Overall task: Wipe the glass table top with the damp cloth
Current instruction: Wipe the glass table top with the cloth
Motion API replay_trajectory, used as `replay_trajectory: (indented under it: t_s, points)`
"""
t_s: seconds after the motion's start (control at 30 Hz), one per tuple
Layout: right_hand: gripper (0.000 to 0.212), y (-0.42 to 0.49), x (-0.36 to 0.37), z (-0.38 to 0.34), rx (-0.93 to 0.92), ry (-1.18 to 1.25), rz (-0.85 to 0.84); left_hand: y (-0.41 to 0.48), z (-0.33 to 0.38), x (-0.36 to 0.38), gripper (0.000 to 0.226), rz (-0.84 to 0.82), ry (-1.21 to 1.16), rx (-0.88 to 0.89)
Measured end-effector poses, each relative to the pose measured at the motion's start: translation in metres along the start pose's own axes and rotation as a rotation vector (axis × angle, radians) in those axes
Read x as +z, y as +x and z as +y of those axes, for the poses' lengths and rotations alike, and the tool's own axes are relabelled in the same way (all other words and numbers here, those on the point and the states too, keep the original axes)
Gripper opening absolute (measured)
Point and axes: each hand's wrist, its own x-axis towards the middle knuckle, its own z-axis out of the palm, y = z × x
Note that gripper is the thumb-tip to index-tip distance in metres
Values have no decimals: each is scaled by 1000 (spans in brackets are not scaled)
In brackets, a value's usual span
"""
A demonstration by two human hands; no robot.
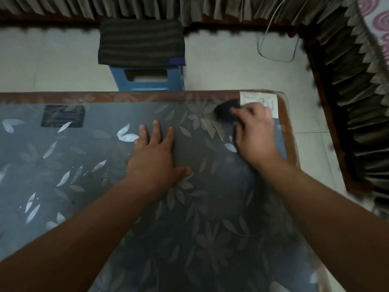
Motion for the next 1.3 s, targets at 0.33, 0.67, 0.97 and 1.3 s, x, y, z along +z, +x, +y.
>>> replay_trajectory:
  t_s: [0.33, 0.67, 0.97, 1.3]
  points:
    - [39, -52, -20, -7, -270, 8, -253, 1, -9, -2, 123, -92, -22, 38]
    - [48, -103, -31, -16, -277, 33, -336, -1, -11, 1, 119, -18, -41, 56]
    - [45, -103, -24, -18, -64, -13, -198, -26, 26, 13, 93, -74, 57, 78]
    - [44, -21, -40, 67, 176, -35, -49, -28, 29, 23, 116, -101, 25, 61]
